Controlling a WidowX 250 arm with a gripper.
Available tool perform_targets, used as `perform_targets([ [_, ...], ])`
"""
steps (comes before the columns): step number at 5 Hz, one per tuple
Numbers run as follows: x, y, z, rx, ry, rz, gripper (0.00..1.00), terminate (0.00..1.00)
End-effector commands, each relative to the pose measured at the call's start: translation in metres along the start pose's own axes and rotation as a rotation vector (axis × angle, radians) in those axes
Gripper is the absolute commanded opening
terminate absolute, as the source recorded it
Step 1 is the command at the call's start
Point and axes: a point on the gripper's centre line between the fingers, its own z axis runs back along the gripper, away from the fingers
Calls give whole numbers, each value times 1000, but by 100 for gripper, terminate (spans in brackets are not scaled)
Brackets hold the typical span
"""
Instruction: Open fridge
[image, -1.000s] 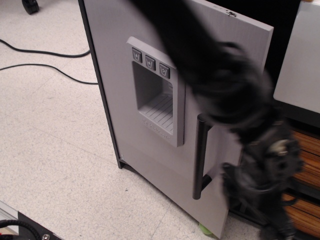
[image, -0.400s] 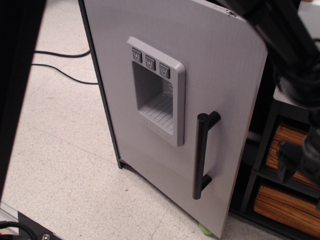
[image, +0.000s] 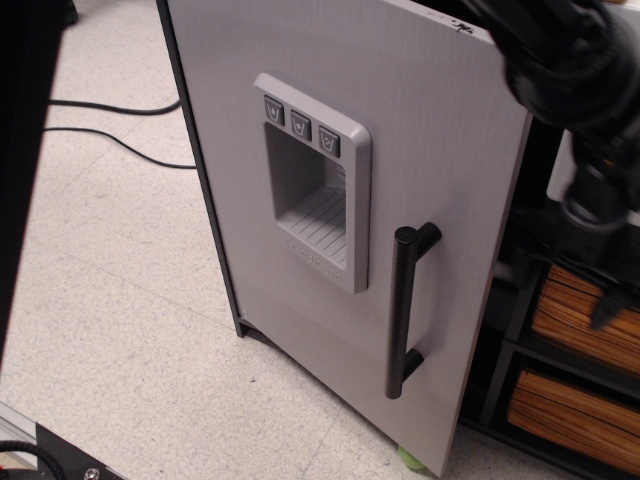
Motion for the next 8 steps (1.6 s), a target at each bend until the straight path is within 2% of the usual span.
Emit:
perform_targets([
  [1,4,41,57,-11,-40,91,100,0],
  [2,-23,62,74,3,-31,113,100,0],
  [3,-50,83,89,0,3,137,100,0],
  [4,-79,107,92,13,57,138,100,0],
  [5,-111,127,92,26,85,118,100,0],
  [6,-137,139,98,9,121,65,100,0],
  [7,-158,154,104,26,89,43,100,0],
  [8,-169,172,103,25,100,40,100,0],
])
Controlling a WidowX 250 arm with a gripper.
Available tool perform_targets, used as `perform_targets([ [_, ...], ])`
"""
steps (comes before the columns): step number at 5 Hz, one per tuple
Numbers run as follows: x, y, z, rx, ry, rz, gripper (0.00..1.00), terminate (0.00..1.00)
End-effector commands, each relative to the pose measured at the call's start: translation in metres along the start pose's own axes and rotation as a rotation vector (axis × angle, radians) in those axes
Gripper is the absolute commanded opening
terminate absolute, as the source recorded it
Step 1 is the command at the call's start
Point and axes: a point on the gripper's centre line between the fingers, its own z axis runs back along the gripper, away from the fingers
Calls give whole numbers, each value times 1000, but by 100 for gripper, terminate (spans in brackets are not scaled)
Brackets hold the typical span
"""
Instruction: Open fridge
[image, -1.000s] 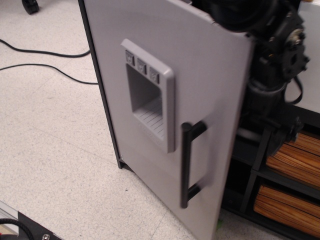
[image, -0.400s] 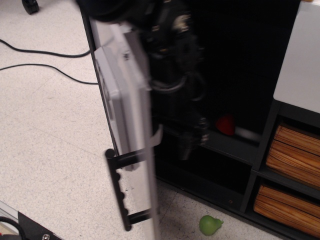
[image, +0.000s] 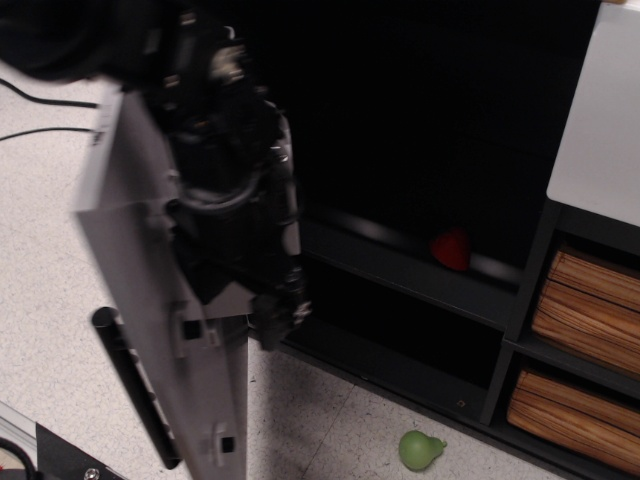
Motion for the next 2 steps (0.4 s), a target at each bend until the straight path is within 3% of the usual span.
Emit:
perform_targets([
  [1,-3,26,11,10,-21,-2,100,0],
  [2,-3,26,11,10,-21,-2,100,100],
])
